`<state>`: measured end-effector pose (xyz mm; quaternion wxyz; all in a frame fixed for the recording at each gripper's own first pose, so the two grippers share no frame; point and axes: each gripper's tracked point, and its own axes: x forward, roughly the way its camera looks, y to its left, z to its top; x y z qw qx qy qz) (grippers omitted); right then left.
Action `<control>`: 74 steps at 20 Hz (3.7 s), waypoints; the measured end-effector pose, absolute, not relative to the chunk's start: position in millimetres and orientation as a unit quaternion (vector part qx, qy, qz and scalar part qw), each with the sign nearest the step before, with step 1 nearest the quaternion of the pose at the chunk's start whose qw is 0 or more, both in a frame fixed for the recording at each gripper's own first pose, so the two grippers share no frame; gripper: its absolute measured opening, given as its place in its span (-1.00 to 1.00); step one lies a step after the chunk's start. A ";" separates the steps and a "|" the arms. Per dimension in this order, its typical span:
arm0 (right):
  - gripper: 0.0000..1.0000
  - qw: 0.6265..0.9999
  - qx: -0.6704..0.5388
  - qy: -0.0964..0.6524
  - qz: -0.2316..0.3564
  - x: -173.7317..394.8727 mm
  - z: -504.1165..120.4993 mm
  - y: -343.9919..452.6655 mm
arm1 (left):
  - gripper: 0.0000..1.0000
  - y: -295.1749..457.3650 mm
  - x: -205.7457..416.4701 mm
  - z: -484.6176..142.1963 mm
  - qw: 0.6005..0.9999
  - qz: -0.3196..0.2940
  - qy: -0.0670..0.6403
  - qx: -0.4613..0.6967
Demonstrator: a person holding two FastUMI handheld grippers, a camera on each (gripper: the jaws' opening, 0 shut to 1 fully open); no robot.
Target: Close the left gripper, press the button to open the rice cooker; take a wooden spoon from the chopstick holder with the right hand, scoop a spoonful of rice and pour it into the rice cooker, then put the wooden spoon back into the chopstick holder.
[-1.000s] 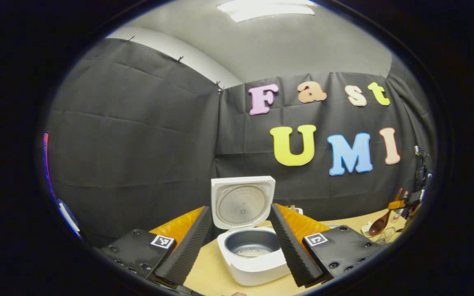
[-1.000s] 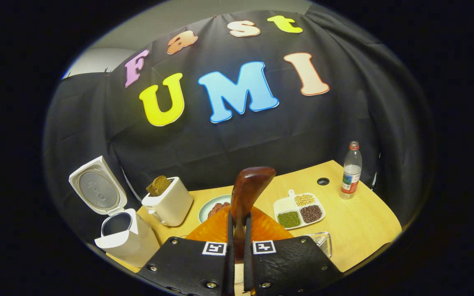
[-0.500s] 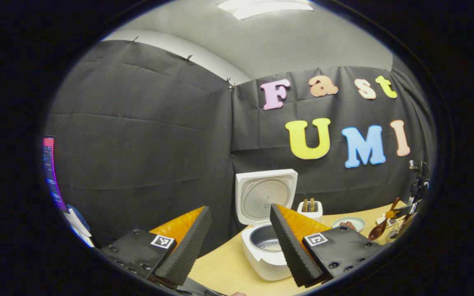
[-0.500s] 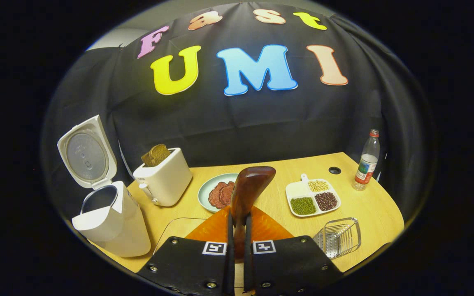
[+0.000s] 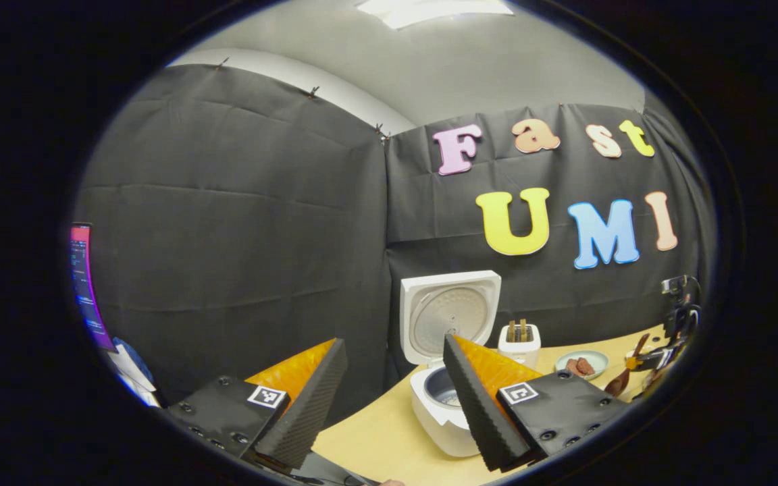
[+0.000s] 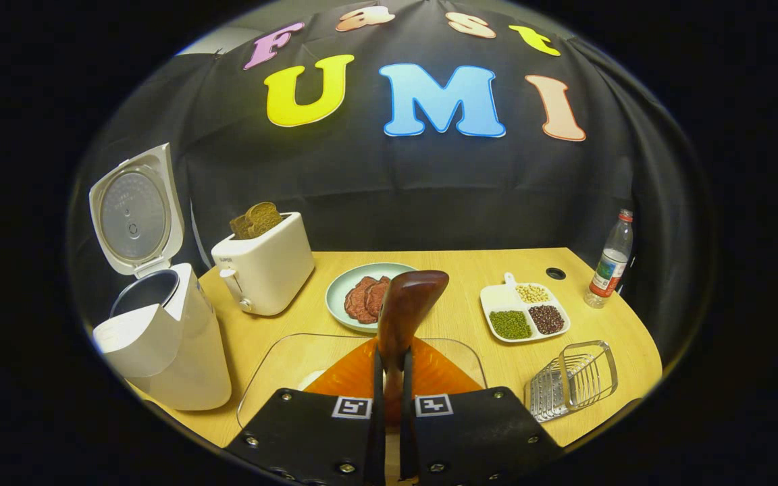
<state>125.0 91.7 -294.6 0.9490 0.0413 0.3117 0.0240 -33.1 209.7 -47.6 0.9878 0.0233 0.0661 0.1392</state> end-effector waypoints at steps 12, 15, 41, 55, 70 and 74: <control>-0.82 0.908 0.211 0.361 0.034 108.7 -300.6 134.3 | 0.99 216.7 -34.3 -44.3 0.989 0.134 0.063 0.017; -0.82 0.880 0.295 0.371 0.005 107.8 -304.5 121.2 | 1.00 220.9 -34.7 -41.6 0.989 0.133 0.060 0.015; -0.83 0.768 0.573 0.271 0.096 150.3 -152.1 187.3 | 0.95 231.2 -25.2 -40.5 0.992 0.119 0.048 0.013; -0.83 0.807 0.480 0.293 0.182 164.3 -147.1 311.4 | 0.90 284.4 -66.3 -50.8 0.979 0.191 0.069 0.022; -0.83 0.902 0.155 0.261 0.306 151.9 -174.0 410.5 | 1.00 313.9 -103.7 -70.7 0.965 0.243 0.094 0.006; -0.83 0.915 0.076 0.219 0.330 143.9 -163.5 420.1 | 1.00 314.2 -103.9 -72.2 0.965 0.244 0.093 0.001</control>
